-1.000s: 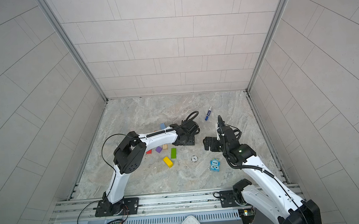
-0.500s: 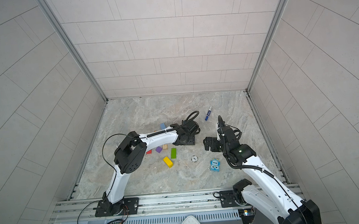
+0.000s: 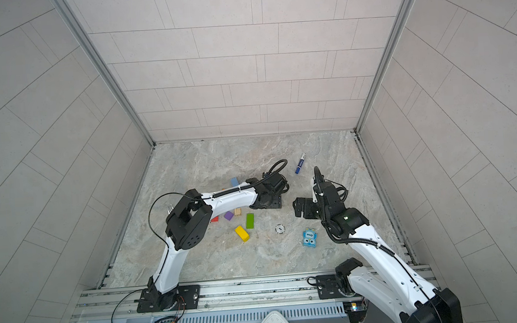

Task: Build the wood block tower
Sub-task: 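Lower the held block with the left gripper against the two plain blocks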

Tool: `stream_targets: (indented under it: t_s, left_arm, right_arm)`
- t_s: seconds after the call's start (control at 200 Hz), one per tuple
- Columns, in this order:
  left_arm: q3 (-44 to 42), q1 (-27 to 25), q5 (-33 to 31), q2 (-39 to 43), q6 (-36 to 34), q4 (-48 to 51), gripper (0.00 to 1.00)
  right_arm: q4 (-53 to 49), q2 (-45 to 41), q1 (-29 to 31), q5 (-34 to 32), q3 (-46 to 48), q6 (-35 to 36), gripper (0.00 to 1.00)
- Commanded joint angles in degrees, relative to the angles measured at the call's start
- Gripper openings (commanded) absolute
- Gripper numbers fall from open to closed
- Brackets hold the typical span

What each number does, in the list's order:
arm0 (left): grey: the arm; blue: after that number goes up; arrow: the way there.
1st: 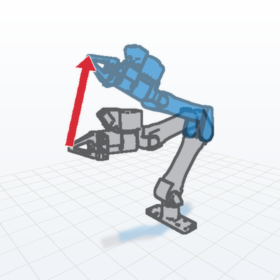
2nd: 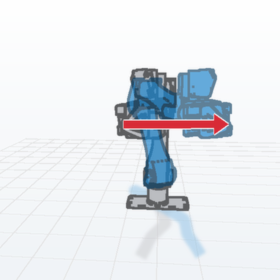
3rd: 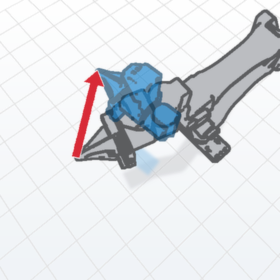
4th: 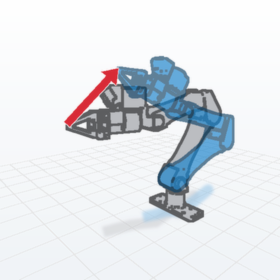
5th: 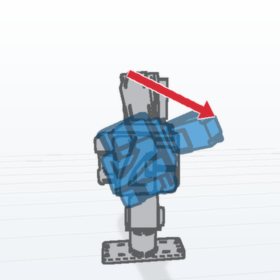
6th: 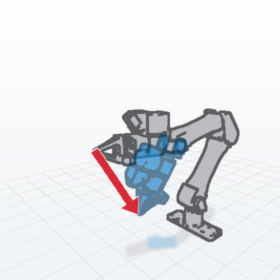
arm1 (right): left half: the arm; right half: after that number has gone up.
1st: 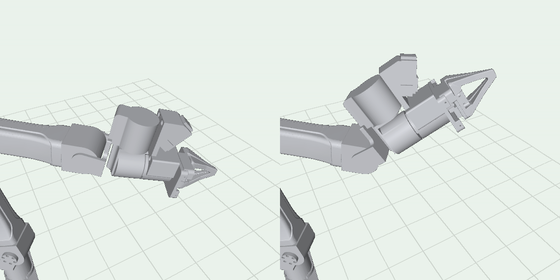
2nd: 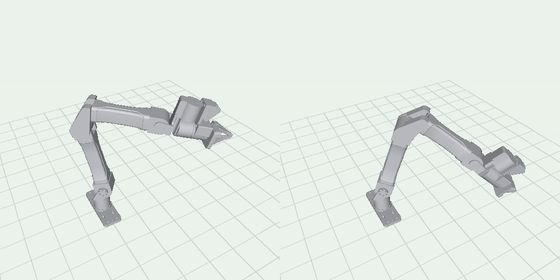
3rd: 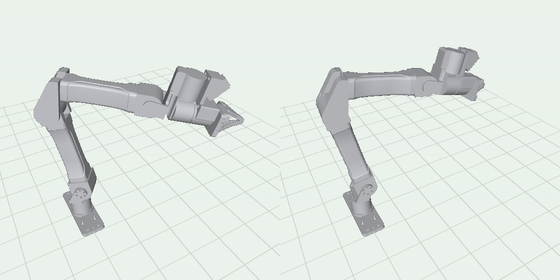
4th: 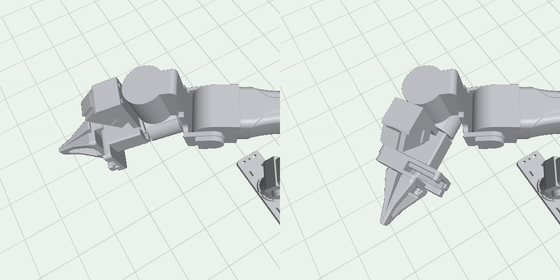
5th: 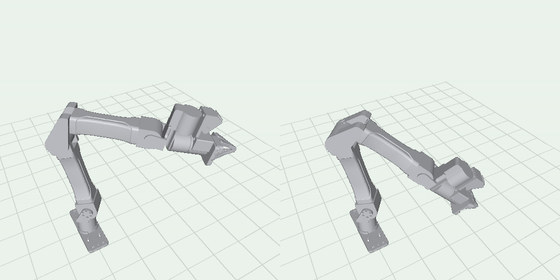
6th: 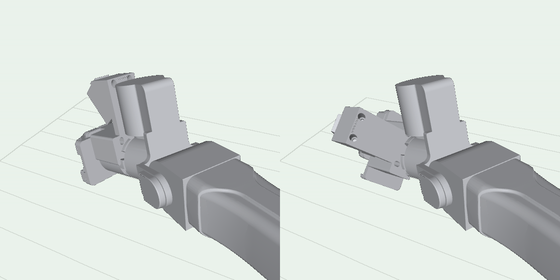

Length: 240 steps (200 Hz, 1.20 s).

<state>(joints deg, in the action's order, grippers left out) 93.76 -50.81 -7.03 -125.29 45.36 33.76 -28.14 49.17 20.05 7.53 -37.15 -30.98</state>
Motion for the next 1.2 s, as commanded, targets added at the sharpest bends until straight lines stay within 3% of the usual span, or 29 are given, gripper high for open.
stream_targets:
  t_s: [0.0,0.4,1.196]
  left_arm:
    - [0.63,-0.08,-1.67,-2.22,0.24,2.80,0.72]
    - [1.07,-0.08,-1.11,-2.49,0.51,3.12,0.87]
    - [0.84,-0.02,-0.49,3.18,-2.42,4.10,0.99]
  right_arm:
    - [-0.78,-0.20,-0.36,-0.07,0.14,0.57,0.99]
    - [-0.60,0.52,-0.37,0.77,-0.15,0.92,0.99]
    - [-0.60,0.38,-0.43,0.86,-0.21,1.22,0.99]
